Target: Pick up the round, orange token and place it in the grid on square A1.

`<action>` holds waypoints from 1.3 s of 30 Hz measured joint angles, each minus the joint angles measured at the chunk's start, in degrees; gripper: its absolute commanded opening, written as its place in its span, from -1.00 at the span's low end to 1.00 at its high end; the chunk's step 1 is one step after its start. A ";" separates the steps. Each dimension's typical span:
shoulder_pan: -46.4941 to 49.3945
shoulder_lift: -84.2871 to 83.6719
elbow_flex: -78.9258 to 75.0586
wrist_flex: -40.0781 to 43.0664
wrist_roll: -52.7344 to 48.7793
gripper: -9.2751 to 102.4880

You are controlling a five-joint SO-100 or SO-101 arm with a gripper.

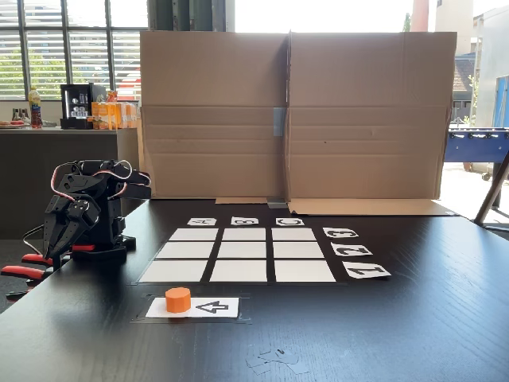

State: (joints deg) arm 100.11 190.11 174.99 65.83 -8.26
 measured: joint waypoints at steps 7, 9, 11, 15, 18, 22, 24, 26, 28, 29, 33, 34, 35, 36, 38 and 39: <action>0.00 -7.21 -4.83 -1.23 -0.09 -0.79; 0.00 -7.38 -4.83 -1.58 -0.09 -0.78; 0.00 -8.61 -5.01 -1.76 -0.09 -0.77; 0.00 -12.04 -8.61 -1.76 -0.09 -0.72; 0.00 -16.44 -12.74 -1.67 -0.09 -0.70; 0.00 -25.40 -19.86 -1.67 -0.09 -0.66; -0.18 -30.94 -24.43 -0.97 -0.09 -0.64; -0.35 -36.12 -29.09 0.09 -0.09 -0.61; -0.88 -40.43 -32.70 0.53 -0.09 -0.56; -1.14 -41.75 -34.19 0.70 -0.09 -0.55; -2.99 -50.80 -42.54 1.49 -0.09 -0.50; -3.69 -52.82 -44.12 2.02 -0.09 -0.49; -4.31 -54.93 -46.05 2.72 -0.09 -0.49; -5.01 -57.22 -47.81 3.78 0.00 -0.48; -6.68 -62.05 -51.59 6.50 0.00 -0.48; -7.38 -63.72 -53.00 7.21 0.26 -0.48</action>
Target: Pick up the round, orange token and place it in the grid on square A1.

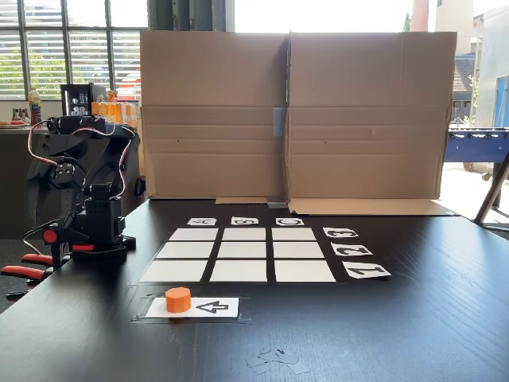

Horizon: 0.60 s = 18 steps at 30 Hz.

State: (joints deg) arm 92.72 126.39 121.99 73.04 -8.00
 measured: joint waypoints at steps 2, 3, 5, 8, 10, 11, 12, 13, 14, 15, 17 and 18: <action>-1.41 -5.01 -4.13 2.99 0.88 -0.47; -2.29 -6.94 -5.80 5.27 1.58 -0.47; -4.83 -13.18 -11.69 8.35 2.99 -0.45; -8.44 -20.48 -18.19 11.51 5.98 -0.41; -10.37 -23.99 -21.27 12.13 7.73 -0.38; -11.43 -25.49 -22.59 12.13 8.44 -0.37; -12.48 -26.81 -23.64 12.30 9.23 -0.35; -13.54 -28.04 -24.61 12.39 9.84 -0.34; -14.41 -29.00 -25.31 12.39 10.28 -0.34; -15.47 -30.06 -26.28 12.48 10.90 -0.33; -17.31 -31.64 -27.60 12.48 11.78 -0.31; -17.93 -33.05 -29.36 12.30 12.66 -0.31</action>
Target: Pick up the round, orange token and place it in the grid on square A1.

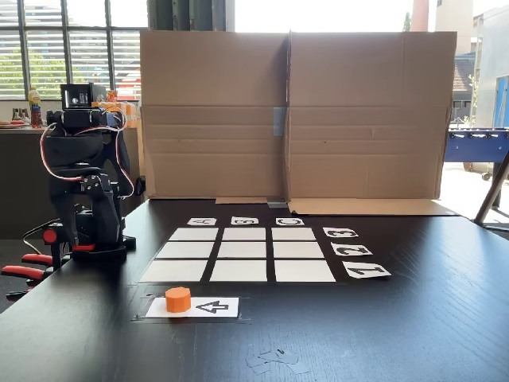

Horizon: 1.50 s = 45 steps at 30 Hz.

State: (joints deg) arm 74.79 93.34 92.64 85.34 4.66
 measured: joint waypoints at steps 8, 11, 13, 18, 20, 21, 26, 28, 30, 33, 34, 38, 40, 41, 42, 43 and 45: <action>-5.45 -13.01 -13.54 0.44 5.19 -0.29; -7.38 -17.75 -18.72 0.53 6.59 -0.29; -8.61 -20.74 -21.88 0.70 7.56 -0.29; -11.60 -27.86 -29.36 1.41 9.23 -0.29; -12.92 -30.15 -31.55 1.41 9.58 -0.29; -13.45 -30.85 -32.34 1.41 9.76 -0.29; -16.00 -34.80 -36.12 1.41 10.72 -0.29; -16.79 -36.47 -37.35 1.76 11.07 -0.28; -17.67 -38.85 -38.85 1.67 11.16 -0.28; -18.37 -40.52 -39.29 1.85 11.16 -0.27; -18.63 -41.13 -39.46 1.85 11.16 -0.27; -18.98 -42.45 -39.46 1.85 11.95 -0.27; -19.16 -42.89 -39.46 1.85 11.95 -0.27; -19.16 -43.07 -39.46 1.85 11.95 -0.27; -19.07 -43.24 -39.55 1.85 12.04 -0.27; -19.07 -43.42 -39.55 1.85 12.13 -0.27; -19.07 -43.95 -39.55 1.85 12.22 -0.27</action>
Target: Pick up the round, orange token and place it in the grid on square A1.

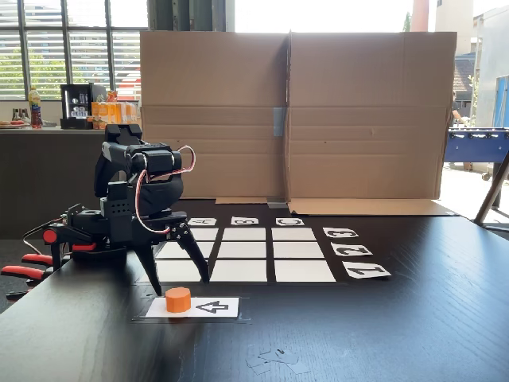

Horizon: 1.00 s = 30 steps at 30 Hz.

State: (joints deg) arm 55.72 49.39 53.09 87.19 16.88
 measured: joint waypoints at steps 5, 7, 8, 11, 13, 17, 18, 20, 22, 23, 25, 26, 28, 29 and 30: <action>0.00 -1.41 0.00 0.00 0.26 -0.27; 0.00 -1.93 0.00 0.00 0.26 -0.27; 0.00 -2.11 0.00 0.00 0.26 -0.27; -0.18 -2.11 -0.09 0.00 0.26 -0.28; -0.35 -2.46 -0.18 0.00 0.35 -0.29; -0.35 -3.34 -0.18 -0.09 0.44 -0.33; -0.35 -3.52 -0.18 -0.18 0.44 -0.34; -0.35 -3.69 -0.18 -0.18 0.44 -0.37; -0.35 -3.69 -0.18 -0.18 0.44 -0.41; -0.35 -3.96 -0.44 -0.26 0.44 -0.43; -0.35 -4.04 -0.97 -0.26 0.44 -0.49; -0.35 -4.04 -1.32 -0.26 0.44 -0.53; -0.62 -4.13 -1.58 -0.26 0.44 -0.60; -0.70 -4.48 -1.67 -0.26 0.44 -0.63; -0.79 -4.57 -1.76 -0.26 0.44 -0.66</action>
State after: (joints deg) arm 54.93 44.82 51.33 86.92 17.31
